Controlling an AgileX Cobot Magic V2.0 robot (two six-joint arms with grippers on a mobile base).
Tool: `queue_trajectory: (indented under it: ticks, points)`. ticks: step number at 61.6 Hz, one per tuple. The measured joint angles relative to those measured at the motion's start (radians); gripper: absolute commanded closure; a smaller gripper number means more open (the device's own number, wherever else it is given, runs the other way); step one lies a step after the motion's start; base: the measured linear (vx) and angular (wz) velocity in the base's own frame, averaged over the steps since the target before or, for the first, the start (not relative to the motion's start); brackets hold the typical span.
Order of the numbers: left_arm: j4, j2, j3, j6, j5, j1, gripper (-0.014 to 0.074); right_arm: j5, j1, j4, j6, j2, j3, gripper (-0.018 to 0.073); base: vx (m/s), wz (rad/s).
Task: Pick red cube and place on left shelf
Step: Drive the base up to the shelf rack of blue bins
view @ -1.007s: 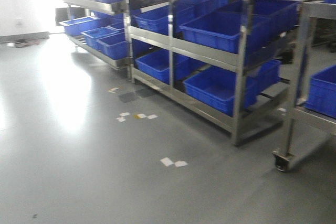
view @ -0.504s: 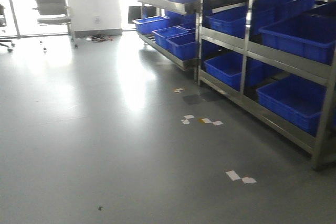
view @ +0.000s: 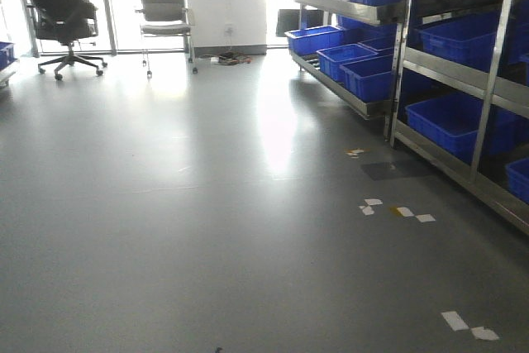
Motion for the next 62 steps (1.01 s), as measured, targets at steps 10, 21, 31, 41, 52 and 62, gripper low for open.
queue_trajectory:
  ticks: [10, 21, 31, 41, 52, 62]
  points:
    - [0.000, 0.000, 0.000, 0.000, 0.000, 0.000, 0.0491, 0.000, 0.000, 0.000, 0.000, 0.000, 0.000, 0.0502, 0.34, 0.14]
    - [0.000, 0.000, 0.000, 0.000, 0.000, 0.000, 0.0491, 0.000, 0.000, 0.000, 0.000, 0.000, 0.000, 0.0502, 0.38, 0.14]
    - [0.000, 0.000, 0.000, 0.000, 0.000, 0.000, 0.0491, 0.000, 0.000, 0.000, 0.000, 0.000, 0.000, 0.0502, 0.42, 0.15]
    - [0.000, 0.000, 0.000, 0.000, 0.000, 0.000, 0.0491, 0.000, 0.000, 0.000, 0.000, 0.000, 0.000, 0.0502, 0.45, 0.21]
    - [0.000, 0.000, 0.000, 0.000, 0.000, 0.000, 0.0491, 0.000, 0.000, 0.000, 0.000, 0.000, 0.000, 0.0502, 0.46, 0.25]
    - [0.000, 0.000, 0.000, 0.000, 0.000, 0.000, 0.0491, 0.000, 0.000, 0.000, 0.000, 0.000, 0.000, 0.0502, 0.47, 0.26]
